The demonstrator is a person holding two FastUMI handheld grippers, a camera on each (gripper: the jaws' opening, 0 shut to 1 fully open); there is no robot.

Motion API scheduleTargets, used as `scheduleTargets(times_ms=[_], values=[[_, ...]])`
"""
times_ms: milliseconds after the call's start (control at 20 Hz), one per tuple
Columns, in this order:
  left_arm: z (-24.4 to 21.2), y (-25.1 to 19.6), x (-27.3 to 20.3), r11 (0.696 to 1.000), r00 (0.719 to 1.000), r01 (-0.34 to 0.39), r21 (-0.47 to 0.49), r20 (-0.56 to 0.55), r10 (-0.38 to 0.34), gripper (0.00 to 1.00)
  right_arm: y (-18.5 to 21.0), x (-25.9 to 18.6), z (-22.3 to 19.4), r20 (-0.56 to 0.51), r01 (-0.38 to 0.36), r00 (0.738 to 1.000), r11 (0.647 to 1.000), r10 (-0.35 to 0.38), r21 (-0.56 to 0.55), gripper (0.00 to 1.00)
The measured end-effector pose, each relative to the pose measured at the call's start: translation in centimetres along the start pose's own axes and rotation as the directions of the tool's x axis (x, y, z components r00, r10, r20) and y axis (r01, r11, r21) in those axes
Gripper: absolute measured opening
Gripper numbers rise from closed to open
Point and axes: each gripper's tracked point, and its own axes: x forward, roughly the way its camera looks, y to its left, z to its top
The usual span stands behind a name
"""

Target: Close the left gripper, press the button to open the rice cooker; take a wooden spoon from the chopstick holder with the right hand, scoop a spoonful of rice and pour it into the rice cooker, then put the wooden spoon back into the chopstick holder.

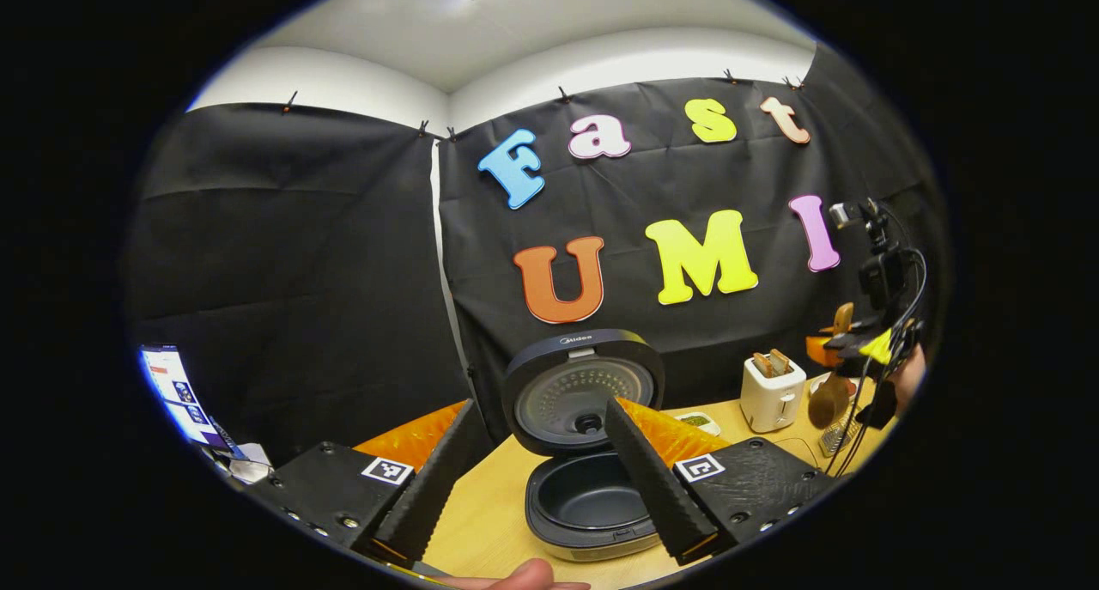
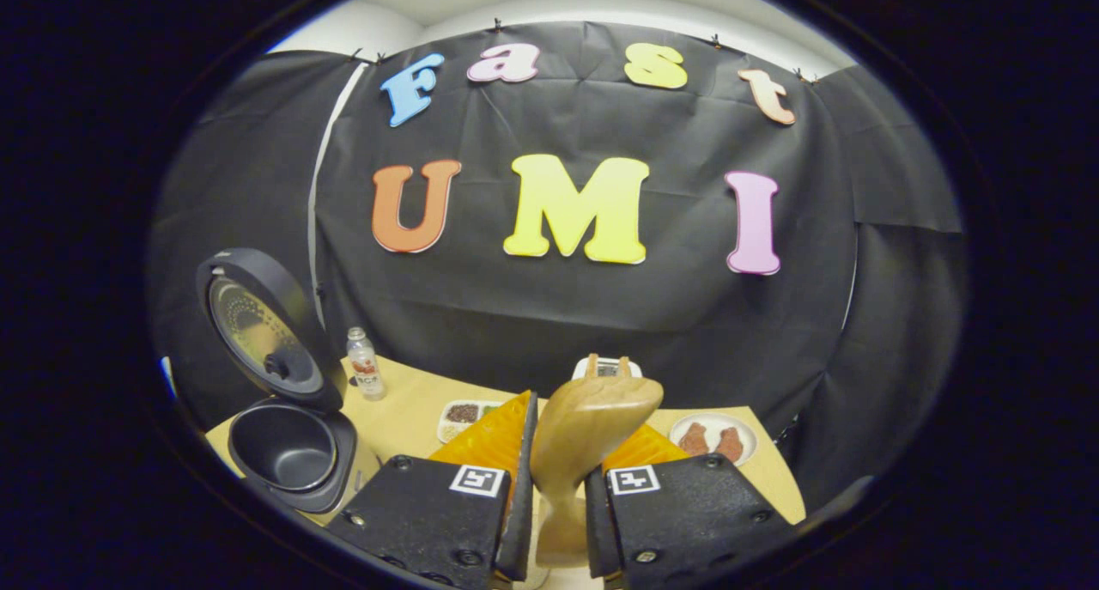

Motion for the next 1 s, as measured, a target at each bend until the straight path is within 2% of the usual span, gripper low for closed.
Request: scheduleTargets(times_ms=[50, 100, 150, 200, 300, 500, 700, 750, 1000], values=[[-0.1, 0.3, -0.1, 1.0, 1.0, -0.002, -0.003, 0.0, 0.002, 0.95, 1.2, 0.3, -1.3, -0.015, -0.012, 1.0, 1.0, 0.012, -0.006, 0.27], [-0.3, 0.3, -0.1, 1.0, 1.0, -0.003, -0.003, -0.004, 0.003, 0.95, 2.3, 0.5, -2.5, -0.022, -0.026, 0.999, 1.0, 0.026, -0.009, 0.31], [-0.6, 0.5, -0.1, 1.0, 1.0, -0.006, -0.002, -0.007, 0.006, 0.95, 3.3, 0.7, -4.0, -0.038, -0.037, 0.999, 0.999, 0.036, -0.018, 0.27], [-0.7, 0.7, -0.1, 1.0, 1.0, -0.008, 0.001, -0.01, 0.008, 0.95, 4.2, 0.7, -5.4, -0.055, -0.046, 0.997, 0.999, 0.045, -0.024, 0.31], [-0.9, 1.0, -0.3, 1.0, 1.0, -0.014, 0.006, -0.013, 0.014, 0.95, 5.5, 0.7, -8.3, -0.092, -0.051, 0.995, 0.998, 0.047, -0.049, 0.31], [-1.6, 1.6, -0.6, 0.999, 0.999, -0.025, 0.024, -0.022, 0.026, 0.95, 5.4, 0.9, -13.1, -0.161, -0.013, 0.987, 0.993, -0.006, -0.117, 0.31], [-2.0, 1.8, -0.8, 0.999, 0.999, -0.028, 0.042, -0.03, 0.03, 0.95, 5.8, 1.0, -14.8, -0.173, -0.019, 0.985, 0.987, -0.009, -0.163, 0.31], [-2.1, 1.8, -1.0, 0.999, 0.999, -0.028, 0.044, -0.034, 0.029, 0.95, 6.5, 1.0, -15.8, -0.198, -0.047, 0.98, 0.989, 0.019, -0.138, 0.31], [-2.0, 1.9, -1.0, 0.999, 0.999, -0.027, 0.043, -0.034, 0.028, 0.95, 7.4, 0.7, -16.4, -0.208, -0.081, 0.975, 0.996, 0.073, -0.03, 0.28]])
